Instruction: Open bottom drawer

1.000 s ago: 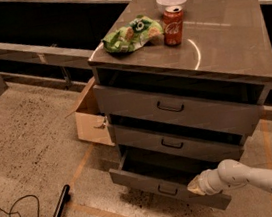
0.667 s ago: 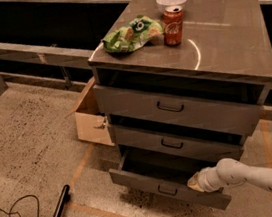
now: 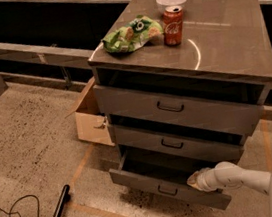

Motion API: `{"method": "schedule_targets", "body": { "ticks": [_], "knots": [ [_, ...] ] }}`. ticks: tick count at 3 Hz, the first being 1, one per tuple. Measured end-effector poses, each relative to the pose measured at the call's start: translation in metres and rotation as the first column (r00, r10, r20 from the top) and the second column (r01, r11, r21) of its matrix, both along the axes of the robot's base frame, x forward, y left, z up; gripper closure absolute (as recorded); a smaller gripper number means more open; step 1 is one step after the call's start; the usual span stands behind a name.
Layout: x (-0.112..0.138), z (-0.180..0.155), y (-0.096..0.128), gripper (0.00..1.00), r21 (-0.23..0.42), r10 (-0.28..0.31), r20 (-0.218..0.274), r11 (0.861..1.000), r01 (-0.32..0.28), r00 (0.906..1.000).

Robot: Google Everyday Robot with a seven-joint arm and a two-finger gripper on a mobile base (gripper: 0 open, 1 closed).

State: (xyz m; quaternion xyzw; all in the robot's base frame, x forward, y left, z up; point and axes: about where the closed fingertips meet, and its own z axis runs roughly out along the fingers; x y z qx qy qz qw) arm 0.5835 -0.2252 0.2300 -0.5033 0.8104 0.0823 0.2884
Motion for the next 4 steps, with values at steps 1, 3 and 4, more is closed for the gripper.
{"method": "schedule_targets", "body": {
  "ticks": [1,3,4],
  "knots": [
    [0.013,-0.012,0.001,1.00,-0.001,-0.007,0.044,1.000,0.007,0.9990],
    [0.037,-0.034,0.001,1.00,-0.035,0.038,0.121,0.999,-0.034,0.9919],
    [0.041,-0.044,0.001,1.00,-0.061,0.091,0.149,0.995,-0.083,0.9847]
  ]
}}
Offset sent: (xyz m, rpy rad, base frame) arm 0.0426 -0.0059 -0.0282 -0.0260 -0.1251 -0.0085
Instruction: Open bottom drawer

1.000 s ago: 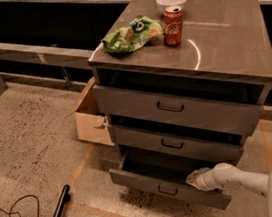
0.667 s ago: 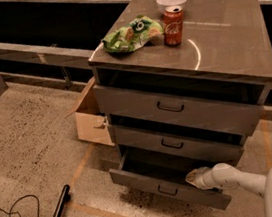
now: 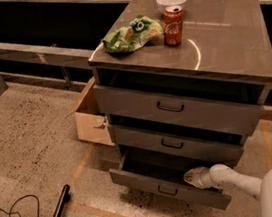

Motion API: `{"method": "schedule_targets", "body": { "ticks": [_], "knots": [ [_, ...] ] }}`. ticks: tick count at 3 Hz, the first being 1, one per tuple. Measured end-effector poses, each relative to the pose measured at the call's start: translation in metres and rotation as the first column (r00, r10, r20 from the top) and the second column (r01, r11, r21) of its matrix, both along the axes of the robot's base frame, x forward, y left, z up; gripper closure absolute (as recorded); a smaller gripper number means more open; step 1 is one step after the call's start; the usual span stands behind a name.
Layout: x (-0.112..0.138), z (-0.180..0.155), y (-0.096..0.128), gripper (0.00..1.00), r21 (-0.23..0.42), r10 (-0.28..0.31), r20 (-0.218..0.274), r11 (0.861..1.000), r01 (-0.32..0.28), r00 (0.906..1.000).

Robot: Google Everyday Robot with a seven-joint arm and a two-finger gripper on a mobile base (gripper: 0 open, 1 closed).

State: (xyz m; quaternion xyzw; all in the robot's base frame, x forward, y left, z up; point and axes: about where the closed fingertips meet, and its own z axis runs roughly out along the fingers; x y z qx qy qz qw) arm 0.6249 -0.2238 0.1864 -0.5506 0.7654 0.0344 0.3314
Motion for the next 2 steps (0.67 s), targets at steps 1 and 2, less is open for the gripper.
{"method": "schedule_targets", "body": {
  "ticks": [1,2],
  "knots": [
    [-0.001,-0.012,0.006,1.00,-0.025,0.056,0.005,0.998,-0.056,0.9984],
    [-0.006,-0.027,0.009,1.00,-0.048,0.102,-0.018,0.994,-0.103,0.9946]
  ]
}}
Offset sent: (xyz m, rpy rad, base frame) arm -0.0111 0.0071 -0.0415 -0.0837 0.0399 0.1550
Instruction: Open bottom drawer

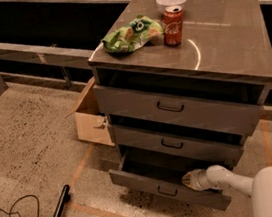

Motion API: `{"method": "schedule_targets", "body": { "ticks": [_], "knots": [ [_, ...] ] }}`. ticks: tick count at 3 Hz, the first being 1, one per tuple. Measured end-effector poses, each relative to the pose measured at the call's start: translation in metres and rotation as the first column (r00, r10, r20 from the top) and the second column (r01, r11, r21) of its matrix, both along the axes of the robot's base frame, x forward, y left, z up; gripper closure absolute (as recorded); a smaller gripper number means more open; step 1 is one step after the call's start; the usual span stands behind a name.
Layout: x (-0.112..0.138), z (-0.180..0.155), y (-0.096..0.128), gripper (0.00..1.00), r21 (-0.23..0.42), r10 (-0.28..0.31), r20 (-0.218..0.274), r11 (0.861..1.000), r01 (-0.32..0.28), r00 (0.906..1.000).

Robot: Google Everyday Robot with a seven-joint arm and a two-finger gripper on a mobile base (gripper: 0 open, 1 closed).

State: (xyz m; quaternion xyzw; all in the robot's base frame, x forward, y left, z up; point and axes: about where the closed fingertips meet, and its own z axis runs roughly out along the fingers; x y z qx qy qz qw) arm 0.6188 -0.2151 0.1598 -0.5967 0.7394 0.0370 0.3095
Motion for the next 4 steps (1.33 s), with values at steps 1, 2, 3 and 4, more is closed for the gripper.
{"method": "schedule_targets", "body": {
  "ticks": [1,2,3,4],
  "knots": [
    [-0.013,-0.012,0.003,1.00,-0.026,0.044,-0.045,0.999,-0.045,0.9980],
    [-0.039,-0.017,0.004,1.00,-0.032,0.087,-0.113,0.995,-0.091,0.9898],
    [-0.067,-0.014,0.008,1.00,-0.016,0.131,-0.184,0.991,-0.136,0.9743],
    [-0.102,-0.016,0.017,1.00,0.017,0.168,-0.269,0.985,-0.170,0.9483]
  ]
}}
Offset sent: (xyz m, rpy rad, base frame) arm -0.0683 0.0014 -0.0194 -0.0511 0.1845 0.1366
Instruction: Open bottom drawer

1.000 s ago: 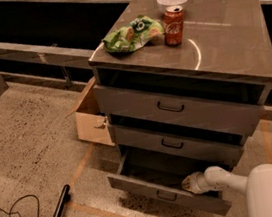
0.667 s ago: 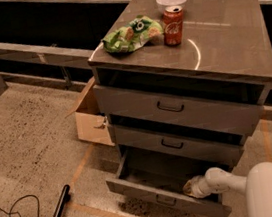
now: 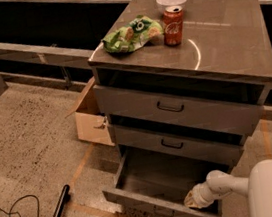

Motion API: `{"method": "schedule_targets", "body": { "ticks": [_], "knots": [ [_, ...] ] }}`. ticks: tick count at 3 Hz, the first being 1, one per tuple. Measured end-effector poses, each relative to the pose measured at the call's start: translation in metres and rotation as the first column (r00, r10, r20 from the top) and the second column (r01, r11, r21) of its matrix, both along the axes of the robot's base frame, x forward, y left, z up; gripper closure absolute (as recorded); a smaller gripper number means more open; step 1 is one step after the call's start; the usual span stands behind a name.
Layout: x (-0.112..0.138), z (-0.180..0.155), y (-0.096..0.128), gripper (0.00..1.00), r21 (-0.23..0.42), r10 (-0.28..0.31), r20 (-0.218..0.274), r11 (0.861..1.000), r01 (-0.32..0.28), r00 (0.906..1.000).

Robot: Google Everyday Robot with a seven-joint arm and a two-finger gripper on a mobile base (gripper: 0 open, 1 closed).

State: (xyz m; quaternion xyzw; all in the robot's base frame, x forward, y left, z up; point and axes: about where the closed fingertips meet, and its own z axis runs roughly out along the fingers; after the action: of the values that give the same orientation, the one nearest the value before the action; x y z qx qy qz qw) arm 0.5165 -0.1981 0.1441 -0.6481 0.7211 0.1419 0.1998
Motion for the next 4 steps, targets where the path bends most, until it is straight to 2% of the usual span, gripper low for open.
{"method": "schedule_targets", "body": {
  "ticks": [1,2,3,4],
  "knots": [
    [-0.037,-0.002,0.013,1.00,0.030,0.017,-0.093,0.999,-0.014,0.9955],
    [-0.072,-0.003,0.025,1.00,0.058,0.021,-0.178,0.998,-0.011,0.9838],
    [-0.079,0.001,0.029,1.00,0.062,-0.012,-0.191,0.998,0.025,0.9815],
    [-0.069,0.021,0.023,1.00,0.065,-0.107,-0.145,0.991,0.117,0.9836]
  ]
}}
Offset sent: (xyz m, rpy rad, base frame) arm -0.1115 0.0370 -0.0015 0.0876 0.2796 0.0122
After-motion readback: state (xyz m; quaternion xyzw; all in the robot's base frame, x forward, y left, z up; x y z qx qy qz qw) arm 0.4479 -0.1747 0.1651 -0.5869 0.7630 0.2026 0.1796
